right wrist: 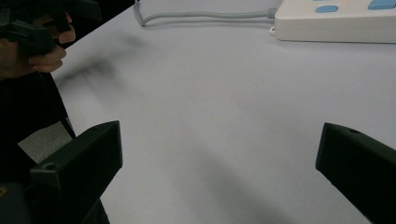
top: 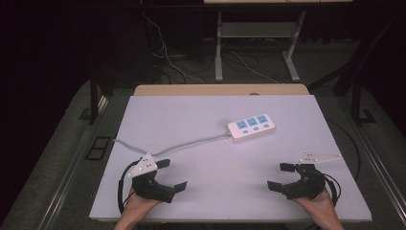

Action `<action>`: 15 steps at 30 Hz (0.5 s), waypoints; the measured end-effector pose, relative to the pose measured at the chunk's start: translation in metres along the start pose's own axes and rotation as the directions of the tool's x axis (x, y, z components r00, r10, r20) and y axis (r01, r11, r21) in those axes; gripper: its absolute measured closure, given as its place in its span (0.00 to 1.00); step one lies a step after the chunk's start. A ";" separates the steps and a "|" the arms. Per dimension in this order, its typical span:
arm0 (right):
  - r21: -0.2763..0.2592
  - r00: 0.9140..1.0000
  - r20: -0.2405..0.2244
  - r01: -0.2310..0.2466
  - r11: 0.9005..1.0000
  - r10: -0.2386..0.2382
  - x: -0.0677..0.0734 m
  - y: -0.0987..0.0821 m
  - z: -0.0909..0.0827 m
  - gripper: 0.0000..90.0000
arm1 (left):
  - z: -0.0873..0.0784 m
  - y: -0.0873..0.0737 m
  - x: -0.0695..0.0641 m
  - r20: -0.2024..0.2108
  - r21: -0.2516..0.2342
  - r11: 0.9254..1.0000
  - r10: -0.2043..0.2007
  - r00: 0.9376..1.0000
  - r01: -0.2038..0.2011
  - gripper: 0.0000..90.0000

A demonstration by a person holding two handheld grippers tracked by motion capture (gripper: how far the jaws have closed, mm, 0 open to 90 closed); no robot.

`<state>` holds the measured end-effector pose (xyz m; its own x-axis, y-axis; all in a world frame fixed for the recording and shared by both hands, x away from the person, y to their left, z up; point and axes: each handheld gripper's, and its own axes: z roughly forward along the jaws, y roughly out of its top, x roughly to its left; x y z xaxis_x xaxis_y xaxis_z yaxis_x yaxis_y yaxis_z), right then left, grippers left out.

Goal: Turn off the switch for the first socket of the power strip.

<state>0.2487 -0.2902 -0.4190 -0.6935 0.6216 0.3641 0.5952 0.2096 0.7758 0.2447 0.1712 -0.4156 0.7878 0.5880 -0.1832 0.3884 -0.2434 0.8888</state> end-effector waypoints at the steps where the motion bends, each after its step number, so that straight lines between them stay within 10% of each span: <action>1: 0.000 1.000 -0.001 -0.001 1.000 0.001 0.000 0.000 0.000 0.00 | 0.000 0.000 0.000 0.001 0.002 1.000 0.001 1.000 -0.001 0.00; 15: 0.012 1.000 -0.001 -0.016 1.000 0.016 -0.002 0.000 0.000 0.00 | 0.000 -0.001 0.002 0.009 0.001 1.000 -0.002 1.000 0.002 0.00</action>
<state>0.2502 -0.2918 -0.4197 -0.6846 0.6239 0.3770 0.6108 0.2087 0.7638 0.2455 0.1728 -0.4166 0.7914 0.5815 -0.1886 0.3902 -0.2430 0.8881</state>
